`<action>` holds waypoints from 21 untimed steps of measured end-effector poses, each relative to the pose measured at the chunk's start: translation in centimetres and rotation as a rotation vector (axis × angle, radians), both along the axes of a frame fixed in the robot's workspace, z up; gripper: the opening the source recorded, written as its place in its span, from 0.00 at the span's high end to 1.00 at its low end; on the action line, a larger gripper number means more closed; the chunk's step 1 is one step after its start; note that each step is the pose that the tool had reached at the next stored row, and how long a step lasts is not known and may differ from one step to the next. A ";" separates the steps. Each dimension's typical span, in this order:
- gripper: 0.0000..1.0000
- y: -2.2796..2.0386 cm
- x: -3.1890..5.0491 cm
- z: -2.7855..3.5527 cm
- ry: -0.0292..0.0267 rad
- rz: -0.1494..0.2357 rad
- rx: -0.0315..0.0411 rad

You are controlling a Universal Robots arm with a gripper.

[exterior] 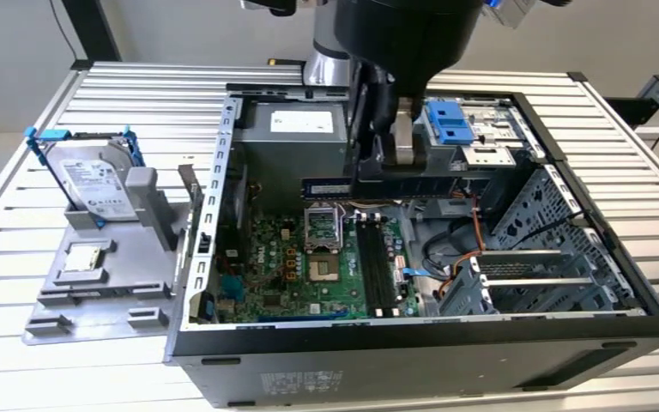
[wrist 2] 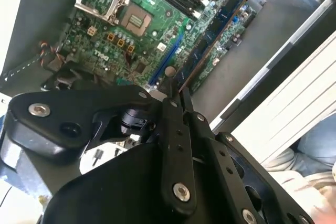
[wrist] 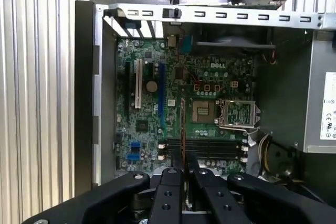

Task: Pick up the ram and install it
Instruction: 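Pick up the ram and move it above insertion slot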

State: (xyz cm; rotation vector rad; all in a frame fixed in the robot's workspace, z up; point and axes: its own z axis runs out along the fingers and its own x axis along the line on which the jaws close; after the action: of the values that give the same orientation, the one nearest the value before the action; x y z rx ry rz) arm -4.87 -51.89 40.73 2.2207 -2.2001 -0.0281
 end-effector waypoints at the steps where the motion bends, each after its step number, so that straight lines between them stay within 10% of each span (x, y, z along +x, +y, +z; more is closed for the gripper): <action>1: 1.00 0.05 0.35 0.00 0.0000 0.000 0.0000; 11: 1.00 0.44 4.14 -0.02 -0.0001 0.000 -0.0010; 21: 1.00 0.56 4.19 -0.02 0.0000 0.000 -0.0010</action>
State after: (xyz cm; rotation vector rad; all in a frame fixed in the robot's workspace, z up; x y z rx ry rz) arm -0.68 -51.33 40.70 2.2203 -2.1996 -0.0270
